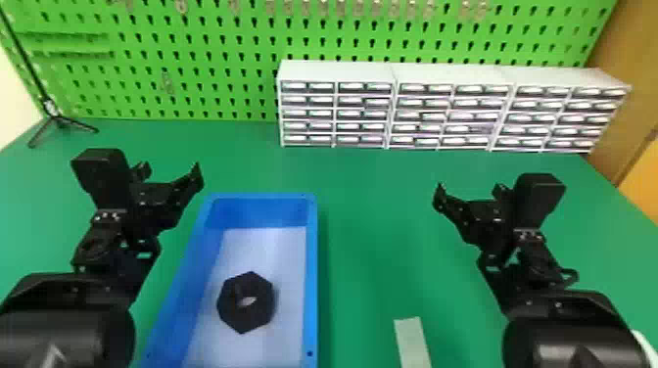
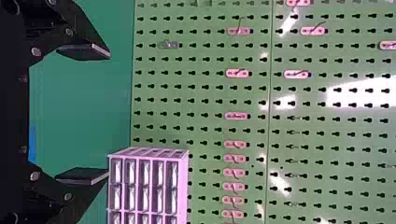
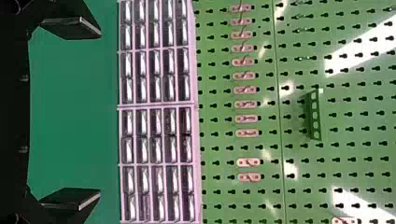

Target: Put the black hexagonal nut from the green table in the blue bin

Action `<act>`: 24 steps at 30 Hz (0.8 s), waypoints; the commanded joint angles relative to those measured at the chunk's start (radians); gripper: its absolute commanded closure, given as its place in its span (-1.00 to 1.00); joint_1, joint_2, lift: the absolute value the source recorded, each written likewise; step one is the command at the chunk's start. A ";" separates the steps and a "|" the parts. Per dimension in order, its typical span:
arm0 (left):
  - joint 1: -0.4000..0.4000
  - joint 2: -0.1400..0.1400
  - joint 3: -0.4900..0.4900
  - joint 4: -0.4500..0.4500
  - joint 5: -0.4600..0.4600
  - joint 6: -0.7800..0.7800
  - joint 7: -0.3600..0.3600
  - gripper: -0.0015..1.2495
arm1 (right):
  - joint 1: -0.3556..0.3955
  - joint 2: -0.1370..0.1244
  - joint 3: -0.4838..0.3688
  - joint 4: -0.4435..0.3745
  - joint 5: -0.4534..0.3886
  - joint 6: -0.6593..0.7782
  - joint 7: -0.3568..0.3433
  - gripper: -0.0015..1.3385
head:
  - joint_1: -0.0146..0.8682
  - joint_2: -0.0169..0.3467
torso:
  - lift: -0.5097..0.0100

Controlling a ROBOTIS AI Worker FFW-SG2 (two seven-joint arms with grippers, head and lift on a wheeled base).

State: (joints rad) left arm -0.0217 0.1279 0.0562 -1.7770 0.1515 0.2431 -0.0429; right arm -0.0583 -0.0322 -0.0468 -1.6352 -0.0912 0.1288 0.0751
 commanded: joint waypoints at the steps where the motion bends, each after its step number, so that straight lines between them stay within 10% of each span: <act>1: 0.000 -0.001 0.002 -0.002 -0.003 0.001 0.000 -0.41 | 0.000 0.000 0.001 0.000 0.001 0.000 0.000 -0.84 | 0.59 -0.76 | 0.59; 24: -0.003 -0.001 0.005 -0.009 -0.007 0.013 0.000 -0.41 | -0.005 -0.003 0.007 0.000 0.004 0.000 0.000 -0.84 | 0.59 -0.76 | 0.59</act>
State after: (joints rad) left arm -0.0224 0.1275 0.0619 -1.7854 0.1496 0.2542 -0.0429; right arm -0.0617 -0.0356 -0.0420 -1.6352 -0.0920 0.1288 0.0751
